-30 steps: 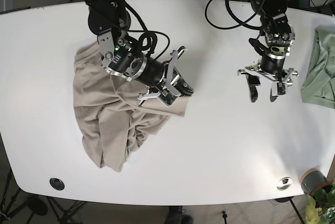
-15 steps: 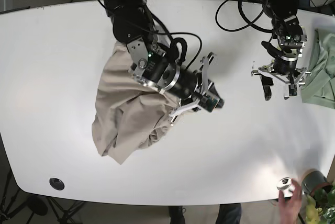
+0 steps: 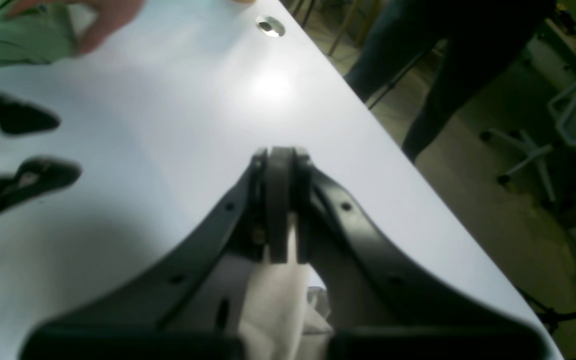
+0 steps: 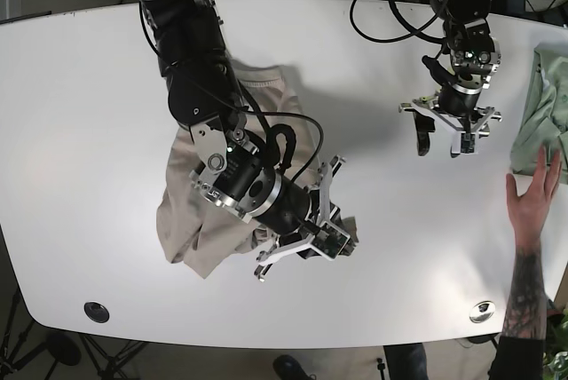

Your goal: Fold the T-shirt properly

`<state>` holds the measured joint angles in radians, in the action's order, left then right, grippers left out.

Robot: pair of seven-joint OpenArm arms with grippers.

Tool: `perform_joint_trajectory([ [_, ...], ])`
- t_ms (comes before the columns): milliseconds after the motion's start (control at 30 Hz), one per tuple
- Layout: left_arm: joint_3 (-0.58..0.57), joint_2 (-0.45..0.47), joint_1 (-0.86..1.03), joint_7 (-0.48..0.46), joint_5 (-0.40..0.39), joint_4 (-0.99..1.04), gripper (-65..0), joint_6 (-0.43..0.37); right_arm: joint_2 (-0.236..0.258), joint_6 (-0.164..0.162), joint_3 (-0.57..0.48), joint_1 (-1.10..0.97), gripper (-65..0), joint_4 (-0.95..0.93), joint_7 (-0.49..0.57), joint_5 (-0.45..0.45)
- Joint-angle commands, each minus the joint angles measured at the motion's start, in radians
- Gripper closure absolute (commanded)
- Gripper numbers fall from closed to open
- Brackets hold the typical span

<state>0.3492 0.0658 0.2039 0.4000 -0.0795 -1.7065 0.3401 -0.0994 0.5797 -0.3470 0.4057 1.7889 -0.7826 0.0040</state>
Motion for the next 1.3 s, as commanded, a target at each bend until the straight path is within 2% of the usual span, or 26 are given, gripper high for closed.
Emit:
perform_joint_trajectory([
  [0,-0.019,0.007,-0.004,-0.02,-0.007,-0.02,-34.0,-0.006,-0.007,0.0,-0.002,0.045,0.0,-0.011,0.032,0.017],
  [333,-0.042,-0.021,-0.004,-0.022,-0.004,-0.022,-33.9,-0.006,-0.016,0.0,-0.01,0.003,0.0,-0.022,0.033,0.02],
  [533,-0.042,-0.021,-0.005,-0.02,-0.004,-0.02,-33.9,-0.006,-0.047,-0.01,-0.01,-0.031,-1.0,-0.054,0.033,0.018],
  [667,-0.042,-0.016,-0.004,-0.02,-0.006,-0.019,-33.9,-0.006,-0.049,-0.011,-0.002,-0.064,-16.8,-0.053,0.033,0.018],
  [700,-0.042,-0.014,-0.005,-0.02,-0.006,-0.016,-33.9,-0.006,-0.049,-0.011,0.001,-0.074,-22.7,-0.041,0.033,0.018],
  [800,-0.04,-0.014,-0.007,-0.022,-0.006,-0.013,-33.9,-0.006,-0.046,-0.011,0.044,-0.106,-33.6,-0.011,0.033,0.018],
  [867,-0.037,-0.014,-0.007,-0.022,-0.006,-0.017,-33.9,-0.006,-0.046,-0.011,0.065,-0.133,-36.5,0.018,0.033,0.018],
  [1000,-0.017,-0.013,-0.007,-0.023,-0.006,-0.014,-33.9,-0.006,-0.041,-0.011,0.073,-0.198,-36.8,0.073,0.033,0.009],
  [1267,0.035,-0.005,-0.01,-0.023,-0.006,-0.013,-33.9,-0.006,0.048,-0.011,0.072,-0.348,-36.9,0.159,0.033,0.008],
])
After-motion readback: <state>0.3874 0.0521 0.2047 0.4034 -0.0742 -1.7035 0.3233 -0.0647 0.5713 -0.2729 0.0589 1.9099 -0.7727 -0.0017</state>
